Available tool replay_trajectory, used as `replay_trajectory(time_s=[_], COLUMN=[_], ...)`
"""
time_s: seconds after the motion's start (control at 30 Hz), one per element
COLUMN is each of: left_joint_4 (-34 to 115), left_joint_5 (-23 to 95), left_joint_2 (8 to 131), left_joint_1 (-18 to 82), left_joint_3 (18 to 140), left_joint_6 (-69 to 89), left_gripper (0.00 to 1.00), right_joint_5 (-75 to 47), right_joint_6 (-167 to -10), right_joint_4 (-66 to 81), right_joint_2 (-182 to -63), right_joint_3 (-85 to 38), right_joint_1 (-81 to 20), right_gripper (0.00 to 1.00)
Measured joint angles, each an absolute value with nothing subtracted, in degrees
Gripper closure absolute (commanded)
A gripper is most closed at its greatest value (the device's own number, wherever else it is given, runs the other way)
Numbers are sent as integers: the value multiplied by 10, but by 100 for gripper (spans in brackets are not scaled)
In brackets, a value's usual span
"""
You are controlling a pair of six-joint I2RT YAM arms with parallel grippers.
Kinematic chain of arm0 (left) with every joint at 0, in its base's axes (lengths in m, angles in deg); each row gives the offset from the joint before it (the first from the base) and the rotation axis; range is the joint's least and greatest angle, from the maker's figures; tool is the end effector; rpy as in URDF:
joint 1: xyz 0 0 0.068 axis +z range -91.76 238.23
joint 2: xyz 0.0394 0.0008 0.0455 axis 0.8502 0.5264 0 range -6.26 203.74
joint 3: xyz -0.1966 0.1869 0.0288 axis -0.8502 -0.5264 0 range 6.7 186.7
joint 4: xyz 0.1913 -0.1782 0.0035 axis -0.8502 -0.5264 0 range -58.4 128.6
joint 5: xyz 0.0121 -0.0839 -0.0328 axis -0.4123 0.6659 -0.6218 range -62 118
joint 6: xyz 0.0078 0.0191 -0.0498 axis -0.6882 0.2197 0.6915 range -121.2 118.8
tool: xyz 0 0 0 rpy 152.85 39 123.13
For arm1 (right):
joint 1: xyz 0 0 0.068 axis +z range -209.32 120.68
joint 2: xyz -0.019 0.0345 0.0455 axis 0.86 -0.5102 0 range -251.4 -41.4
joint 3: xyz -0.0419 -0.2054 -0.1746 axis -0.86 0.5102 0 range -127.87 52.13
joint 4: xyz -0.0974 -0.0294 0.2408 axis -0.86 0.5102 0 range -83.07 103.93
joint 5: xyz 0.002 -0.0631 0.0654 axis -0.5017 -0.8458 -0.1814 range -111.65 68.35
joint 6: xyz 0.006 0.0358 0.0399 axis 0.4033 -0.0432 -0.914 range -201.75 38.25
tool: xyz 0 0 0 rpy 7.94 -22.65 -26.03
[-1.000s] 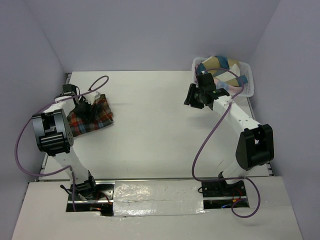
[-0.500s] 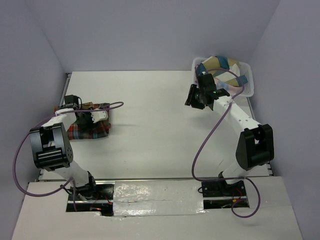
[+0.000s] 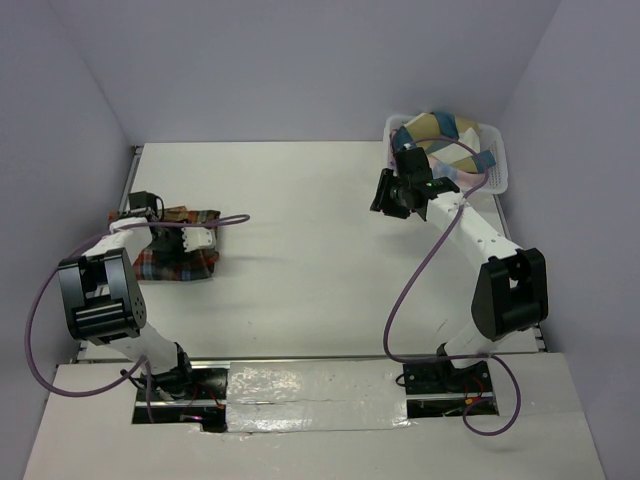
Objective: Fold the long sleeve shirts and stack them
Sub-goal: Neatly place the folded shirt to the corner
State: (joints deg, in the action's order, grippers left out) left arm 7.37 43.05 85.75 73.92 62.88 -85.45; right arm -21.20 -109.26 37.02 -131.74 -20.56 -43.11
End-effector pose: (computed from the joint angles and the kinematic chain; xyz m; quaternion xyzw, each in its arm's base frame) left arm 0.2964 0.0737 0.1827 0.5688 0.7881 0.0685 0.2251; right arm 0.3329 0.0971 0.2793 0.0904 0.9284 0.1376 0.3332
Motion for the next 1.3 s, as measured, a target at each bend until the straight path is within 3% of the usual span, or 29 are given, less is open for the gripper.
replay_trajectory(time_s=[0.33,0.37,0.4,0.73,0.9,1.0,1.13,1.3], left_joint_4=[40,32,26,-47,-53,-29,-14,15], left_joint_5=[423,423,425,481,515,517,527,512], left_joint_2=[848,848,848,814,801,784,744,691], left_joint_1=[740,739,739,740,736,722,688,599], left_joint_3=[650,662,675,768,781,769,733,635], left_joint_6=[-847,-834,-829,-783,-662,-561,-471,-415], left_gripper=[24,7,1,1,1,1,1,1], right_joint_5=[-212,-213,-213,-215,-214,-208,-205,-206], right_joint_6=[-1090,-1089,-1089,-1084,-1083,-1085,-1087,-1086], right_joint_4=[370,370,370,369,368,365,357,318], right_joint_2=[-1317,-1317,-1317,-1310,-1298,-1289,-1276,-1239], right_joint_3=[-206,-206,-206,-203,-185,-171,-149,-84], right_joint_1=[-431,-431,-431,-435,-451,-463,-473,-477], right_gripper=[51,51,51,50,50,50,43,40])
